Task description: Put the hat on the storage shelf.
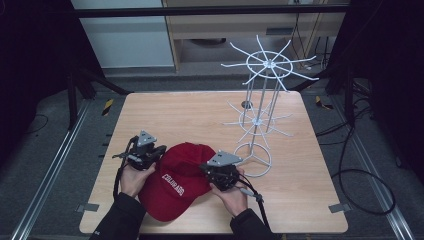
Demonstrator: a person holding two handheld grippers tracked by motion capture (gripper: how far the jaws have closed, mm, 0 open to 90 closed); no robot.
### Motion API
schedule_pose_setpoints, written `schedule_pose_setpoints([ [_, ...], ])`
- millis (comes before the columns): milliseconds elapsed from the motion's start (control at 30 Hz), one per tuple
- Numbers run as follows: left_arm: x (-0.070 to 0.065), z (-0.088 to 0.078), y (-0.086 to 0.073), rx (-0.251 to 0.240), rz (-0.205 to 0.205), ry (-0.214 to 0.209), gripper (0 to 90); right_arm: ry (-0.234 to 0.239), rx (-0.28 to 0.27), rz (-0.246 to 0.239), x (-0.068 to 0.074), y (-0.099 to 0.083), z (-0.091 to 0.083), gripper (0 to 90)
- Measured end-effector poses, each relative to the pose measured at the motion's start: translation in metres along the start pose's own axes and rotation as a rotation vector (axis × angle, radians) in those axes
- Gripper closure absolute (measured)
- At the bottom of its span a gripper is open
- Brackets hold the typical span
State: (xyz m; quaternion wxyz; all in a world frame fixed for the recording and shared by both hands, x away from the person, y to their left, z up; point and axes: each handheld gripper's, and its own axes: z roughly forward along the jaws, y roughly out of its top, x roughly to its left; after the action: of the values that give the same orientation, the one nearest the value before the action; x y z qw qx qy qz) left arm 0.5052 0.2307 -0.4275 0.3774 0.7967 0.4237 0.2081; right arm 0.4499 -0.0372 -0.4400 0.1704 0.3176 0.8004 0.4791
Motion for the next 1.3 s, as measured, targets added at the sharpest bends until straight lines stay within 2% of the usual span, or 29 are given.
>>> schedule_pose_setpoints([
  [100, 0.008, 0.008, -0.010, -0.004, -0.058, -0.039, 89.6, -0.020, 0.013, 0.016, -0.005, -0.003, 0.007, 86.9],
  [133, 0.008, 0.007, -0.012, -0.009, -0.061, -0.042, 89.6, -0.032, 0.021, 0.023, -0.007, -0.004, 0.011, 86.7],
  [200, 0.009, 0.002, -0.013, -0.025, -0.069, -0.040, 88.8, -0.042, 0.030, 0.026, -0.009, -0.006, 0.013, 86.0],
  [267, 0.010, -0.003, -0.012, -0.041, -0.073, -0.034, 83.8, -0.045, 0.032, 0.020, -0.011, -0.006, 0.015, 86.2],
  [367, 0.008, -0.018, -0.012, -0.074, -0.088, -0.050, 77.1, -0.050, 0.004, 0.025, -0.014, -0.006, 0.012, 79.3],
  [500, -0.003, -0.031, -0.014, -0.105, -0.076, -0.072, 67.2, -0.066, -0.022, 0.030, -0.021, -0.006, -0.003, 74.7],
  [633, -0.018, -0.031, -0.015, -0.110, -0.051, -0.090, 55.9, -0.093, -0.038, 0.033, -0.031, -0.013, -0.021, 71.2],
  [867, -0.056, -0.010, -0.009, -0.068, 0.043, -0.122, 45.2, -0.124, -0.038, 0.049, -0.044, -0.036, -0.053, 66.0],
  [1000, -0.075, 0.004, -0.005, -0.053, 0.081, -0.120, 42.5, -0.134, -0.031, 0.068, -0.051, -0.046, -0.070, 64.4],
  [1067, -0.079, 0.009, -0.003, -0.046, 0.099, -0.113, 40.8, -0.144, -0.027, 0.069, -0.054, -0.052, -0.079, 63.7],
  [1200, -0.085, 0.022, 0.001, -0.014, 0.107, -0.129, 35.6, -0.170, -0.008, 0.058, -0.059, -0.064, -0.092, 60.7],
  [1300, -0.088, 0.033, -0.001, 0.052, 0.117, -0.139, 31.1, -0.188, -0.011, 0.074, -0.064, -0.072, -0.100, 57.2],
])
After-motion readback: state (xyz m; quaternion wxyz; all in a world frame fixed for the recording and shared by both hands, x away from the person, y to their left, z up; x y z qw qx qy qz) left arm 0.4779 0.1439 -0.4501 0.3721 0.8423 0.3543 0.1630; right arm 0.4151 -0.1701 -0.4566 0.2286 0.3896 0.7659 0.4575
